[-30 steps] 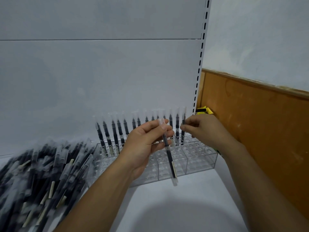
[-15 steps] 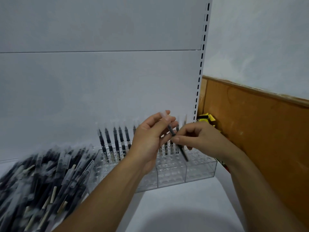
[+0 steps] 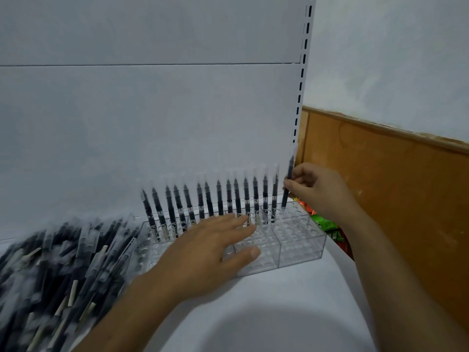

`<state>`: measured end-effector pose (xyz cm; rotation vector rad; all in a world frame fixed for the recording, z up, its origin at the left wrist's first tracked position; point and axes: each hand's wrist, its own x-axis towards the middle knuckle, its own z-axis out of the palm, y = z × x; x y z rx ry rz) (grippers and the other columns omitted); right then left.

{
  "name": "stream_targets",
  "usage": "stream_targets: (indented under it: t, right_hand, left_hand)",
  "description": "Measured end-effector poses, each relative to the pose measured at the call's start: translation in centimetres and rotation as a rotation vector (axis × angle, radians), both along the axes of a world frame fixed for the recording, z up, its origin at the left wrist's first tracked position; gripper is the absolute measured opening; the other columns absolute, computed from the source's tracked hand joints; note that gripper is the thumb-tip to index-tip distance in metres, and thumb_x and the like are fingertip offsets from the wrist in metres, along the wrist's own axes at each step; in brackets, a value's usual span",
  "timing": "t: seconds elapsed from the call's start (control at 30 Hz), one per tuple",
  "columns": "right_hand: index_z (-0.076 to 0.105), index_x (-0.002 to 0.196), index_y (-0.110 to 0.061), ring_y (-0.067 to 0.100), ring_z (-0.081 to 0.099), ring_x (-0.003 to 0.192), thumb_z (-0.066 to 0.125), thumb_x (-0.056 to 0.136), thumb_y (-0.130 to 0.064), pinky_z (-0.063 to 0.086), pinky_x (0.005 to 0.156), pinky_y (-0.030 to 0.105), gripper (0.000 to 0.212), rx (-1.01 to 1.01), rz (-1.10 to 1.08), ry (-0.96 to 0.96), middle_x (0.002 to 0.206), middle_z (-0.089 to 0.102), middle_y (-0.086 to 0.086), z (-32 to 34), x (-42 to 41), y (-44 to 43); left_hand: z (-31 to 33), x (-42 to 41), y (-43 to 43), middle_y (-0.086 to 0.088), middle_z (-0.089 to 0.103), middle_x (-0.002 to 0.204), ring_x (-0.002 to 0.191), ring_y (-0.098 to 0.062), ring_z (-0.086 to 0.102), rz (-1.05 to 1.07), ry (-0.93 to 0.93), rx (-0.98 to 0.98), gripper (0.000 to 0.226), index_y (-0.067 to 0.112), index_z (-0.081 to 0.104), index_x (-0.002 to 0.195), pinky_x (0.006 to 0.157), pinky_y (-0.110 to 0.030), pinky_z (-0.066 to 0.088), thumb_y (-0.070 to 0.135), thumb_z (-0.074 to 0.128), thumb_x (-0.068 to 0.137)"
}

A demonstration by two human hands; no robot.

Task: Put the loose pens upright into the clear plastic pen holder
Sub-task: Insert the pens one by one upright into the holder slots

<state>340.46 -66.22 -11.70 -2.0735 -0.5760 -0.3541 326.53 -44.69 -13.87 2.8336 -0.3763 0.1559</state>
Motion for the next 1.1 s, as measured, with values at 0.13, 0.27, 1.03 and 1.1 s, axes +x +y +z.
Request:
stream_targets:
  t: [0.13, 0.27, 1.03, 1.1]
  right_hand:
    - [0.061, 0.085, -0.025, 0.002, 0.062, 0.072, 0.070, 0.089, -0.025, 0.049, 0.067, 0.020, 0.010, -0.178, 0.006, 0.040, 0.076, 0.064, -0.010, -0.3, 0.0, 0.2]
    - [0.057, 0.080, -0.027, 0.006, 0.060, 0.072, 0.070, 0.090, -0.024, 0.048, 0.065, 0.023, 0.016, -0.191, -0.001, 0.062, 0.075, 0.063, -0.008, -0.2, -0.1, 0.3]
    - [0.072, 0.100, -0.019, 0.011, 0.056, 0.070, 0.061, 0.089, -0.054, 0.034, 0.050, 0.022, 0.038, -0.695, -0.208, 0.059, 0.088, 0.070, -0.004, 2.9, -2.2, -0.1]
    - [0.072, 0.092, -0.023, 0.008, 0.058, 0.068, 0.061, 0.089, -0.053, 0.036, 0.050, 0.021, 0.033, -0.756, -0.214, 0.039, 0.081, 0.069, -0.006, 4.0, -3.4, 0.2]
  left_hand:
    - [0.1, 0.2, 0.4, 0.040, 0.001, 0.144, 0.131, 0.019, -0.002, -0.030, 0.028, 0.003, 0.058, 0.057, 0.024, 0.143, 0.109, -0.017, -0.002, 0.073, 0.025, 0.087]
    - [0.0, 0.3, 0.5, 0.040, 0.000, 0.144, 0.131, 0.019, -0.003, -0.043, 0.037, 0.001, 0.056, 0.057, 0.023, 0.143, 0.108, -0.017, -0.005, 0.071, 0.026, 0.088]
    - [0.8, -1.6, 0.0, 0.018, 0.034, 0.153, 0.140, -0.003, 0.027, -0.008, -0.125, -0.040, 0.057, 0.040, 0.036, 0.145, 0.115, -0.030, 0.018, 0.064, 0.038, 0.094]
    - [1.6, -3.0, 1.1, 0.018, 0.044, 0.147, 0.133, -0.002, 0.036, 0.029, -0.204, -0.081, 0.051, 0.039, 0.043, 0.141, 0.113, -0.031, 0.027, 0.060, 0.040, 0.095]
